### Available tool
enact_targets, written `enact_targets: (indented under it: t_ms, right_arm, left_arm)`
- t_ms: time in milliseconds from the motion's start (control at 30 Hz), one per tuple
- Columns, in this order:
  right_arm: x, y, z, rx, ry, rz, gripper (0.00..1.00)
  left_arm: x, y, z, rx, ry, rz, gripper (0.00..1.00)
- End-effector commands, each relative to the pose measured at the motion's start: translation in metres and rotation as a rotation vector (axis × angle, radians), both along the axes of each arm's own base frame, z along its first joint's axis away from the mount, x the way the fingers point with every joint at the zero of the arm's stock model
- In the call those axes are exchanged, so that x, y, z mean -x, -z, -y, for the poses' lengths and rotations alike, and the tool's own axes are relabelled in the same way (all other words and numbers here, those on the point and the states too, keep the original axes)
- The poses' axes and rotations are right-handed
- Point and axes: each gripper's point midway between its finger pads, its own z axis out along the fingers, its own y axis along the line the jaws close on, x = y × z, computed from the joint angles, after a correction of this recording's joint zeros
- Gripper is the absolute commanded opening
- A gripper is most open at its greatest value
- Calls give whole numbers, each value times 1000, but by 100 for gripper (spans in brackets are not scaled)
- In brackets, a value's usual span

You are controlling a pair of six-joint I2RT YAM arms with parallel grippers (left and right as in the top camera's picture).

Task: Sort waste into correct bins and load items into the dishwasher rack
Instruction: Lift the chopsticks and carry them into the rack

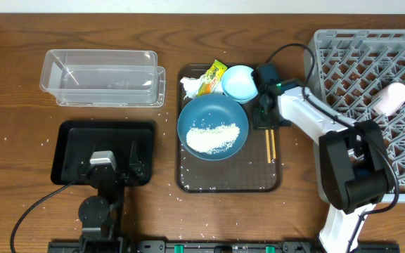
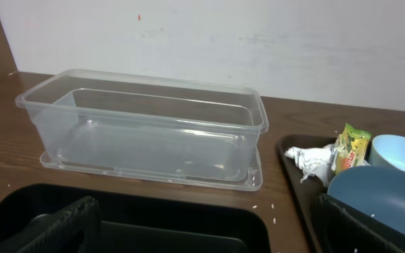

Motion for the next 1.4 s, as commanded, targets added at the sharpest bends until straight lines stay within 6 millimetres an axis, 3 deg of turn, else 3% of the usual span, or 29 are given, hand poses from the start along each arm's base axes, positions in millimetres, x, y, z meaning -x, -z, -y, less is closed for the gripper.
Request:
enact_targets:
  t_ms: [0,267,367,467,633,833,1067,1167,1367]
  right_arm:
    - [-34,-50,16,-42,66,122,1]
    - [-64,-130,64,-134,82,294,1]
    - [-67,-152,77,-231,48,345,1]
    - [-68,-161,98,-271,81,371,1]
    - [-71,-164,148,-235,150,410,1]
    - [-78,-169,181,-177,107,472,1]
    - [-89,-164,191,-124,59,498,1]
    - [-95,-153,192,-124,61,490,1]
    - [-102,-125,186,-181,63,445,12]
  left_arm:
    - [1,17,-5,-16,-26,-50,98]
    - [1,17,-5,-16,-26,-50,98]
    - [1,17,-5,-16,-26,-50,98]
    - [1,17,-5,-16,-26,-50,98]
    - [1,17,-5,-16,-26,-50,98]
    - [1,17,-5,-16,-26,-50,98]
    - [1,17,-5,-16,-26,-50,98]
    - [1,17,-5,-16,-26,-50,98]
    - [1,17,-5,-16,-26,-51,98]
